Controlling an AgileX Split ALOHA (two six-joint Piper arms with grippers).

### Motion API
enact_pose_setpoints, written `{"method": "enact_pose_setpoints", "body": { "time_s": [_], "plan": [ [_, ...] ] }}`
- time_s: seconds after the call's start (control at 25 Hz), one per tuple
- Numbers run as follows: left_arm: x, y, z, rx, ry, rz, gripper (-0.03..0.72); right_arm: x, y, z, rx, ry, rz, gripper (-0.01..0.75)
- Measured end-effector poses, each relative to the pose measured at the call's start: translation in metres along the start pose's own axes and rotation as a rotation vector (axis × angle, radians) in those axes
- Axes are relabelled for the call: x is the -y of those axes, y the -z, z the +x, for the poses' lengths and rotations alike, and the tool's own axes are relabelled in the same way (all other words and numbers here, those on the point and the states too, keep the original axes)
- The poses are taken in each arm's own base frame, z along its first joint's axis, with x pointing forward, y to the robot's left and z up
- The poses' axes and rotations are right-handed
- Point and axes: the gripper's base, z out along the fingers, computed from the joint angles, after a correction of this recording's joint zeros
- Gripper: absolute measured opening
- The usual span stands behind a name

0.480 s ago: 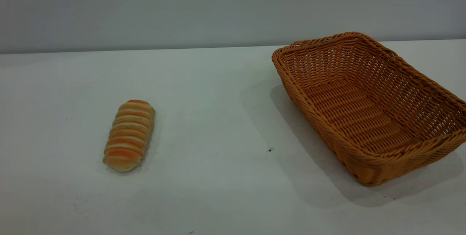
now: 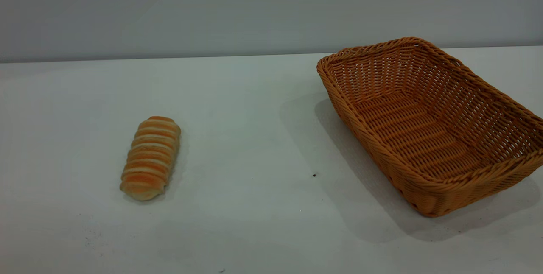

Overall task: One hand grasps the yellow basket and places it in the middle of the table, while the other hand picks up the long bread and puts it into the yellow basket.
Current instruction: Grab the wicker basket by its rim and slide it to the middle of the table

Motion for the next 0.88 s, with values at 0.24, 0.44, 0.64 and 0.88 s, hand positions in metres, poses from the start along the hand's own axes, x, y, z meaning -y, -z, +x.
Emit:
{"method": "enact_pose_setpoints", "body": {
  "time_s": [0.24, 0.44, 0.64, 0.88],
  "plan": [
    [0.0, 0.0, 0.0, 0.0, 0.0, 0.0, 0.577, 0.0, 0.0, 0.0, 0.0, 0.0, 0.0, 0.589],
    [0.0, 0.0, 0.0, 0.0, 0.0, 0.0, 0.577, 0.0, 0.0, 0.0, 0.0, 0.0, 0.0, 0.589],
    [0.0, 0.0, 0.0, 0.0, 0.0, 0.0, 0.577, 0.0, 0.0, 0.0, 0.0, 0.0, 0.0, 0.589],
    [-0.0009, 0.0004, 0.0005, 0.005, -0.034, 0.044, 0.577, 0.0, 0.0, 0.0, 0.0, 0.004, -0.005, 0.589]
  ]
}}
